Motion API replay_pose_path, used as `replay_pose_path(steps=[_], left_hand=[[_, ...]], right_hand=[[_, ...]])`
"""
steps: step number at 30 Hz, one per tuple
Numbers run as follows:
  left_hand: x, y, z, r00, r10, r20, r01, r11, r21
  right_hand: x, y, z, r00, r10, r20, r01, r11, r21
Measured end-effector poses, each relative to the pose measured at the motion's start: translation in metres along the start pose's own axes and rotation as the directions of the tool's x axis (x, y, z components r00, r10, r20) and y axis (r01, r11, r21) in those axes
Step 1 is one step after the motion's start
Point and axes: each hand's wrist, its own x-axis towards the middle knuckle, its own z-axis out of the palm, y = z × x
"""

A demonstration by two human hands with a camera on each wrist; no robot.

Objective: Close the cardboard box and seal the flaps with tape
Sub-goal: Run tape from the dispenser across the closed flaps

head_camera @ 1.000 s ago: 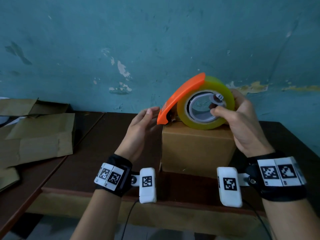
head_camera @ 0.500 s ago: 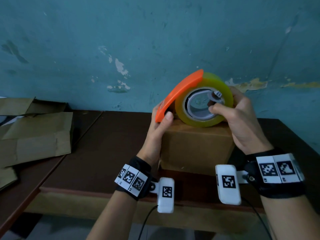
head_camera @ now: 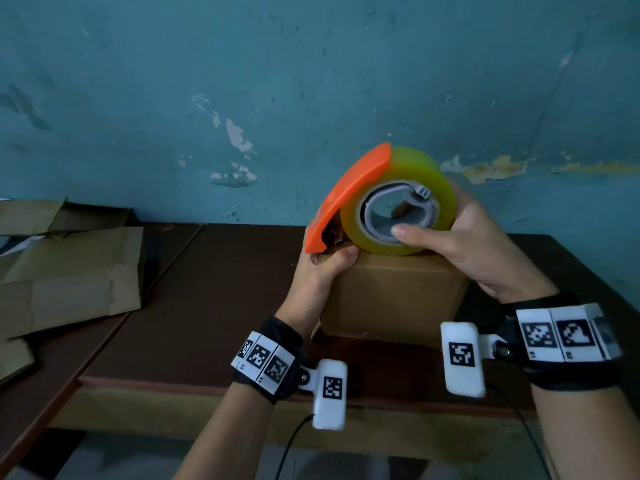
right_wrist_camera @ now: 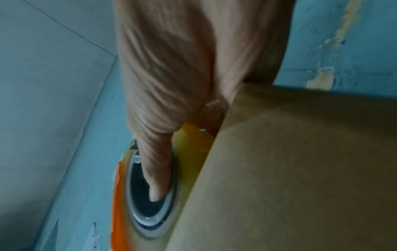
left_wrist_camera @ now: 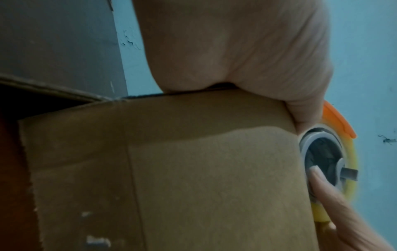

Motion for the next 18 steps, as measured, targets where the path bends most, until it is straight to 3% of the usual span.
replay_pose_path(steps=[3, 9, 18], left_hand=[[0.000, 0.001, 0.002, 1.000, 0.002, -0.008, -0.002, 1.000, -0.001], [-0.004, -0.004, 0.002, 0.999, -0.025, -0.026, 0.026, 0.998, 0.051], [-0.002, -0.007, 0.003, 0.999, -0.008, -0.031, 0.009, 0.998, 0.062]], right_hand=[[-0.001, 0.002, 0.000, 0.999, -0.032, -0.004, 0.032, 0.999, 0.018], [0.004, 0.012, 0.004, 0.991, -0.029, -0.132, 0.047, 0.990, 0.135], [0.007, 0.015, 0.003, 0.992, -0.011, -0.122, 0.031, 0.986, 0.161]])
